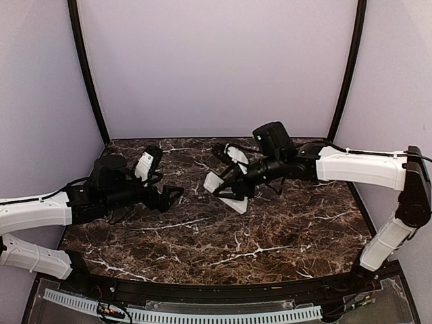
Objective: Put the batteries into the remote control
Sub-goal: Pass from the right arm to the left
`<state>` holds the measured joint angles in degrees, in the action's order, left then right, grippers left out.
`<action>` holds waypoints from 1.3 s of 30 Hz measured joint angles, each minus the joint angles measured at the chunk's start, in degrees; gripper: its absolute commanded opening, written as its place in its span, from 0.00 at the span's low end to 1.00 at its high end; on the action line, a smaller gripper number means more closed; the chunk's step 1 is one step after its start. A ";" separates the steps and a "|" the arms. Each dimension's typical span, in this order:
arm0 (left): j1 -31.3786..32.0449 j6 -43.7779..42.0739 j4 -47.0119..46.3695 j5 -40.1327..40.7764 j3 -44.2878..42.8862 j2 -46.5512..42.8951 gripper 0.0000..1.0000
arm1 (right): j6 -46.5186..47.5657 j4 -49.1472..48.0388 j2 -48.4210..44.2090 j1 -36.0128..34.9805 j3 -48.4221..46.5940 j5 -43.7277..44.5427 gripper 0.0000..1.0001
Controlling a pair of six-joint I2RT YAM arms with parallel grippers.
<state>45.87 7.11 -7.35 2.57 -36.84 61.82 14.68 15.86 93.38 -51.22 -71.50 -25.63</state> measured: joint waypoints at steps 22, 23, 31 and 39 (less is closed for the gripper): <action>3.50 1.38 -26.16 -34.69 -10.56 11.45 0.99 | -23.69 -29.62 -12.61 1.73 2.93 -15.74 0.24; 3.50 2.16 -27.21 -35.23 -11.30 12.52 0.99 | -23.87 -30.10 -12.61 1.60 2.93 -15.72 0.24; 4.22 6.27 -33.55 -38.34 -14.78 18.03 0.98 | -25.11 -32.63 -12.61 0.79 2.95 -14.75 0.24; 5.27 7.50 -35.39 -39.80 -16.98 20.17 0.77 | -25.55 -33.03 -12.61 0.66 2.95 -14.14 0.24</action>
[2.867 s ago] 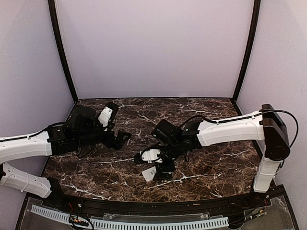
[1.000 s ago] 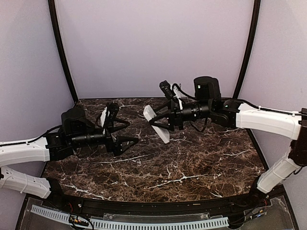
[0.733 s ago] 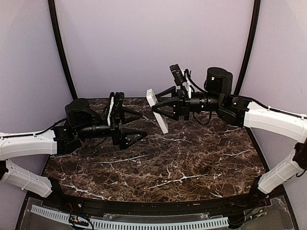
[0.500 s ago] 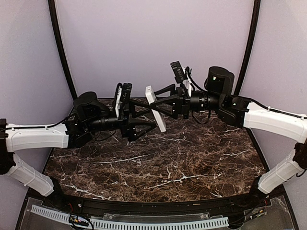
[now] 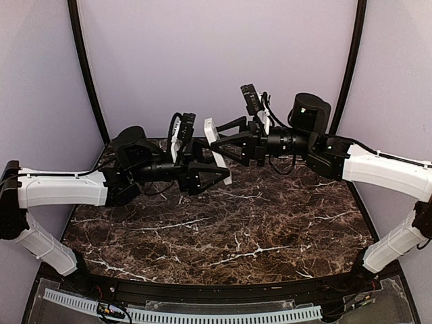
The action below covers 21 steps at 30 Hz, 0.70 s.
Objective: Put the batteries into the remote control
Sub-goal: Pass from the right arm to the left
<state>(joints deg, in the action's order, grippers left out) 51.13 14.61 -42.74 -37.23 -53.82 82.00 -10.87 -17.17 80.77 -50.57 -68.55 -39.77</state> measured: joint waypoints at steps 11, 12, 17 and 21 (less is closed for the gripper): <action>-0.07 0.57 -1.01 0.42 -0.04 0.20 0.37 | -0.70 0.00 0.00 -0.07 0.13 -0.04 0.24; -0.07 0.59 -0.96 0.42 -0.04 0.20 0.34 | -0.70 -0.02 0.00 -0.07 0.17 -0.02 0.24; -0.07 0.57 -0.87 0.42 -0.04 0.20 0.16 | -0.74 0.00 0.00 -0.07 0.22 -0.04 0.55; -0.07 0.48 0.13 1.51 -0.02 0.11 0.12 | -0.15 1.01 -0.24 -0.07 0.22 0.68 0.98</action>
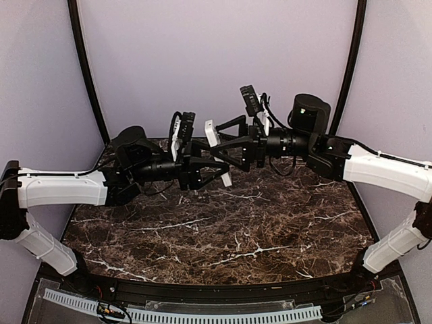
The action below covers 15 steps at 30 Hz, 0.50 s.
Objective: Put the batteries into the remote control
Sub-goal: Pass from the right arm to the left, then place the remote control at the center of the board.
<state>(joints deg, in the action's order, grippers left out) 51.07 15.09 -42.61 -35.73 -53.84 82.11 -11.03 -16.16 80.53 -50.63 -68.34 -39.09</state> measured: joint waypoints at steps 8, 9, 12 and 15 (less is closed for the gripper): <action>0.09 -3.02 16.04 11.13 -0.31 -1.60 0.14 | 2.40 6.82 -6.97 0.50 0.13 8.04 0.99; 0.13 -3.65 19.85 13.44 -0.94 -1.53 0.17 | 2.60 7.80 -8.41 0.68 0.13 9.90 0.99; 0.22 -5.25 33.70 22.58 -5.70 0.59 0.22 | 2.91 11.67 -12.00 1.20 -0.02 16.90 0.99; 0.22 -6.62 47.78 31.12 -14.27 6.99 0.31 | 2.78 16.81 -12.85 1.79 -1.11 22.60 0.99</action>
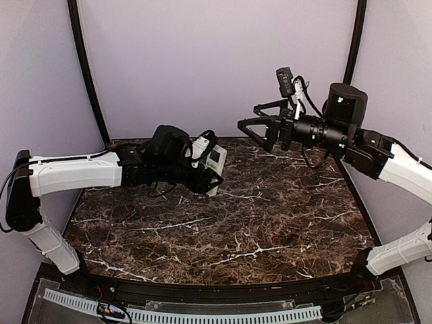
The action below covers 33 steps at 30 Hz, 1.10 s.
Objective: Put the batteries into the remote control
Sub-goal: Place the remote control at the center of the board.
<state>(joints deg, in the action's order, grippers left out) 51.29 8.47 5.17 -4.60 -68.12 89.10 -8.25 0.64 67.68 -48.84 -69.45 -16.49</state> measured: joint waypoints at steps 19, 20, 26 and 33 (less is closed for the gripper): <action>-0.15 -10.45 41.94 4.02 -24.41 32.96 0.61 | -1.05 12.52 1.62 0.26 -0.72 6.49 0.99; -0.15 -10.78 42.45 3.96 -24.90 33.31 0.68 | -1.05 12.68 1.62 0.26 -0.72 6.49 0.99; -0.07 -11.98 43.01 2.86 -25.40 34.05 0.97 | -1.05 13.20 1.66 0.46 -0.76 7.15 0.99; 0.00 -12.07 37.27 0.94 -22.03 31.08 0.99 | -3.43 16.46 3.61 4.02 -2.43 9.44 0.99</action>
<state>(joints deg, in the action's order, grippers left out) 51.29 -3.60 42.44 -3.66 -90.15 120.18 -11.68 17.10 71.29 -44.82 -71.88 -7.05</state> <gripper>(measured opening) 0.989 0.986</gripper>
